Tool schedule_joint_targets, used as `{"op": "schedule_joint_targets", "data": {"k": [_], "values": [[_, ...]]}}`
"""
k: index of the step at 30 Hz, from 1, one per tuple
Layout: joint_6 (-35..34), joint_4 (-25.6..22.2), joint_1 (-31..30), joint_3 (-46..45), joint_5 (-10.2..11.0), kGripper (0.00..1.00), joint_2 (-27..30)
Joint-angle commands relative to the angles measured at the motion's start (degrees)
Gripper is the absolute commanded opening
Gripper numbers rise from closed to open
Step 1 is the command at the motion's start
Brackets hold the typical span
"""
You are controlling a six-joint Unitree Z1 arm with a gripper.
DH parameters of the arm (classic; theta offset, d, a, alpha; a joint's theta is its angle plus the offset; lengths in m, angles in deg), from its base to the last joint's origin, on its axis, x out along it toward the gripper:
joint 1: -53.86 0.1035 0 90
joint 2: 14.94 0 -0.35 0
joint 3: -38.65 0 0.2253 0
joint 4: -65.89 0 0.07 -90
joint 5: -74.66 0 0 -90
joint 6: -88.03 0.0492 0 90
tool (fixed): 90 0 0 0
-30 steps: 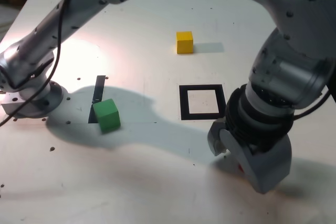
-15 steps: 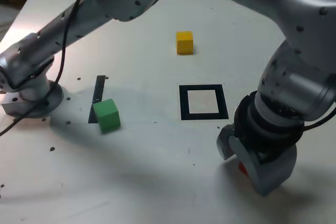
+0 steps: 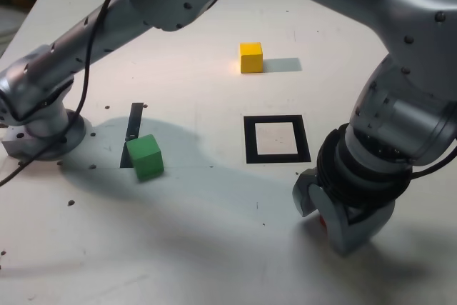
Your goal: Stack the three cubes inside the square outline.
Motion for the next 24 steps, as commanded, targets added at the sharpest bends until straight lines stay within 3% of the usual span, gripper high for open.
{"op": "schedule_joint_targets", "data": {"k": [1,9,18,24], "values": [[0.0,-0.5,-0.1,0.2,-0.1,0.42,-0.3],[-4.4,-1.7,0.1,-1.9,-1.1,0.42,3.1],[-16.9,-2.0,3.1,-11.1,-2.4,0.42,12.7],[-23.9,-1.5,6.7,-14.7,-4.2,0.42,15.6]]}}
